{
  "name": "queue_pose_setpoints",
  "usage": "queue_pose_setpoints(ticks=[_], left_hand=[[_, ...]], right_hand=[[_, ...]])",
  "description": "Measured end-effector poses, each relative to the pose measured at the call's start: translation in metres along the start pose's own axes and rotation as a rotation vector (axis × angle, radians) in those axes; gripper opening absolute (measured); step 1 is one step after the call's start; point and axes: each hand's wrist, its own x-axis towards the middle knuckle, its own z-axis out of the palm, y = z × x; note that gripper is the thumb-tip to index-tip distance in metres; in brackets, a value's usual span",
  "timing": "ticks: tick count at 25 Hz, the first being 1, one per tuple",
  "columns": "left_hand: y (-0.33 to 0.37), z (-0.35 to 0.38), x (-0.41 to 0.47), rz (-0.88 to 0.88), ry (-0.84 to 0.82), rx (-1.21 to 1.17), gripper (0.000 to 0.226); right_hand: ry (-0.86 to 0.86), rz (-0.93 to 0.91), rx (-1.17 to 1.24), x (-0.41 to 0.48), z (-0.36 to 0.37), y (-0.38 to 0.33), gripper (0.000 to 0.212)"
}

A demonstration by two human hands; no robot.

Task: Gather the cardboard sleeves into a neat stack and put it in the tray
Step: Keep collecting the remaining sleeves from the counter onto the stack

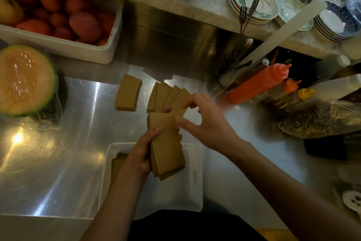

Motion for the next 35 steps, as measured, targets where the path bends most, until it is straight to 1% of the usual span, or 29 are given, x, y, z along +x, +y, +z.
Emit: queue_pose_setpoints(ticks=[2,3,7,10,12,15,17,22,24,26,28,29,32,35], left_hand=[[0.003,-0.005,0.002,-0.013,-0.004,-0.066,0.106],[0.004,-0.008,0.003,-0.002,-0.023,-0.079,0.104],[0.009,-0.017,0.006,0.014,-0.081,-0.074,0.096],[0.013,-0.02,0.007,0.011,-0.085,-0.077,0.091],[0.016,-0.022,0.008,0.019,-0.086,-0.082,0.089],[0.021,-0.026,0.009,0.03,-0.089,-0.079,0.087],[0.022,-0.025,0.008,0.033,-0.087,-0.062,0.088],[0.027,-0.027,0.008,0.051,-0.052,-0.019,0.091],[0.028,-0.027,0.008,0.055,-0.052,-0.016,0.091],[0.028,-0.026,0.009,0.053,-0.066,-0.022,0.091],[0.028,-0.026,0.009,0.052,-0.081,-0.036,0.089],[0.028,-0.026,0.008,0.053,-0.083,-0.044,0.089],[0.029,-0.03,0.004,0.062,-0.085,-0.056,0.09],[0.03,-0.035,-0.002,0.079,-0.076,-0.061,0.092]], right_hand=[[0.061,0.084,0.087,0.017,-0.002,0.015,0.029],[0.055,0.154,0.107,0.026,0.0,0.026,0.033],[-0.106,0.427,0.078,0.061,0.02,0.077,0.064],[-0.158,0.527,0.061,0.086,0.034,0.101,0.077],[-0.181,0.536,-0.011,0.103,0.043,0.111,0.081],[-0.205,0.503,-0.237,0.122,0.057,0.12,0.092],[-0.213,0.496,-0.333,0.127,0.061,0.122,0.094],[-0.13,0.426,-0.39,0.129,0.069,0.123,0.094],[-0.082,0.425,-0.301,0.126,0.069,0.124,0.091],[-0.062,0.426,-0.068,0.119,0.066,0.122,0.079],[-0.109,0.421,0.138,0.107,0.061,0.116,0.071],[-0.139,0.413,0.192,0.101,0.059,0.114,0.069],[-0.239,0.415,0.254,0.091,0.048,0.104,0.071],[-0.266,0.422,0.177,0.103,0.037,0.096,0.08]])
